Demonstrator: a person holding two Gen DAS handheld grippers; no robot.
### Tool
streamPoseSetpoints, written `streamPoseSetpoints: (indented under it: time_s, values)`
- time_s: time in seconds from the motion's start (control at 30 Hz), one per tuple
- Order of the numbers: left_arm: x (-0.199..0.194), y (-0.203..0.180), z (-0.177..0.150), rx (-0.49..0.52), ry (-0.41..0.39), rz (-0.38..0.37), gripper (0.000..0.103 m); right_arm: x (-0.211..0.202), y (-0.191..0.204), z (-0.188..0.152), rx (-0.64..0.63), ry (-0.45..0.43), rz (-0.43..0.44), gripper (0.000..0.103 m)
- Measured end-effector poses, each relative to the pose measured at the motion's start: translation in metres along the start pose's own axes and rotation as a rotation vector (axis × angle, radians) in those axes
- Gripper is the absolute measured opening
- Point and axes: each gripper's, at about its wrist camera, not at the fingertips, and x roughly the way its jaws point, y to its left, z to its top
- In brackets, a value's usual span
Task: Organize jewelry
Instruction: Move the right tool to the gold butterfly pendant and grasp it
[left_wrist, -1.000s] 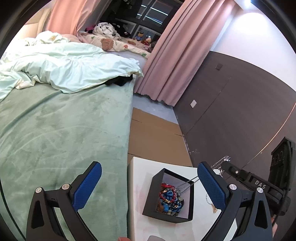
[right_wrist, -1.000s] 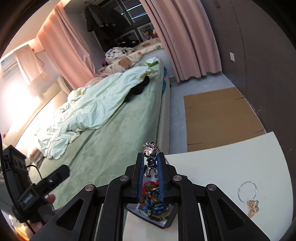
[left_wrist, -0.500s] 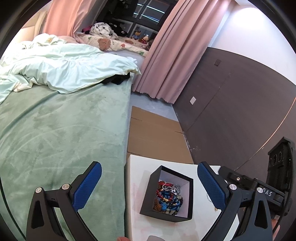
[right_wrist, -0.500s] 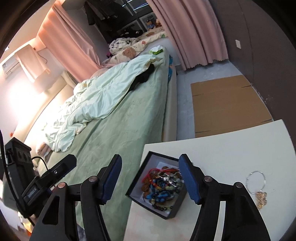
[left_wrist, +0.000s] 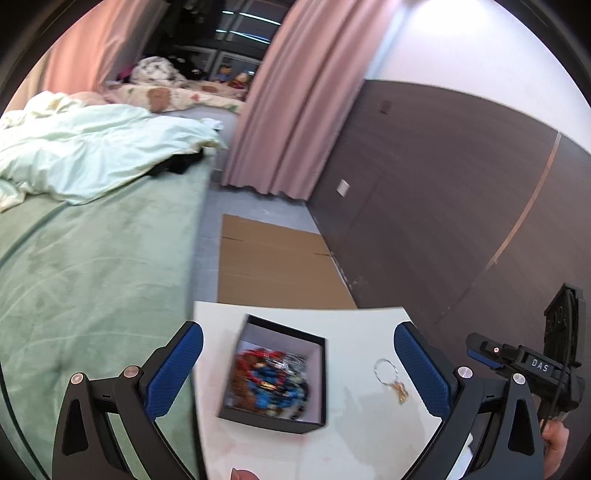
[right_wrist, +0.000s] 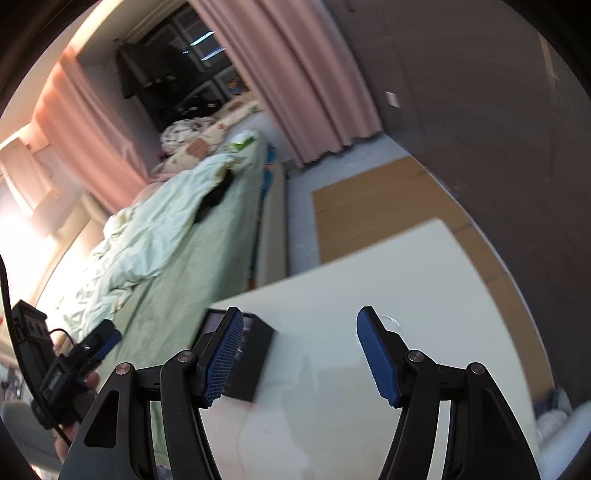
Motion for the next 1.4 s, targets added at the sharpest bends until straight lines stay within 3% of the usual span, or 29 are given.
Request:
streamPoseSetpoints:
  time_s: [0.3, 0.4, 0.53, 0.67, 0.77, 0.83, 0.93, 1.03, 1.23, 1.4]
  values:
    - [0.031, -0.062, -0.027, 0.180, 0.097, -0.013, 0.103, -0.004, -0.045, -0.018, 0.076, 0.064, -0.069, 0.065]
    - [0.039, -0.074, -0.035, 0.204, 0.118, -0.003, 0.103, 0.006, -0.051, -0.021, 0.053, 0.111, -0.107, 0.064]
    - [0.054, -0.086, -0.049, 0.227, 0.174, -0.018, 0.103, 0.022, -0.063, -0.024, 0.062, 0.181, -0.094, 0.064]
    - [0.064, -0.089, -0.052, 0.220, 0.177, -0.026, 0.102, 0.032, -0.071, -0.026, 0.043, 0.213, -0.107, 0.063]
    - [0.072, -0.082, -0.049, 0.174, 0.193, -0.033, 0.095, 0.044, -0.073, -0.028, 0.021, 0.245, -0.114, 0.050]
    - [0.075, -0.078, -0.047, 0.149, 0.194, -0.027, 0.093, 0.057, -0.074, -0.029, 0.019, 0.277, -0.115, 0.034]
    - [0.078, -0.074, -0.043, 0.129, 0.192, -0.028, 0.088, 0.074, -0.073, -0.031, 0.014, 0.315, -0.124, 0.023]
    - [0.083, -0.073, -0.040, 0.126, 0.197, -0.036, 0.085, 0.084, -0.067, -0.030, -0.013, 0.331, -0.132, 0.017]
    - [0.092, -0.074, -0.038, 0.121, 0.202, -0.039, 0.085, 0.108, -0.061, -0.028, -0.056, 0.370, -0.178, 0.015]
    - [0.101, -0.076, -0.036, 0.111, 0.207, -0.043, 0.085, 0.116, -0.065, -0.024, -0.066, 0.381, -0.189, 0.004]
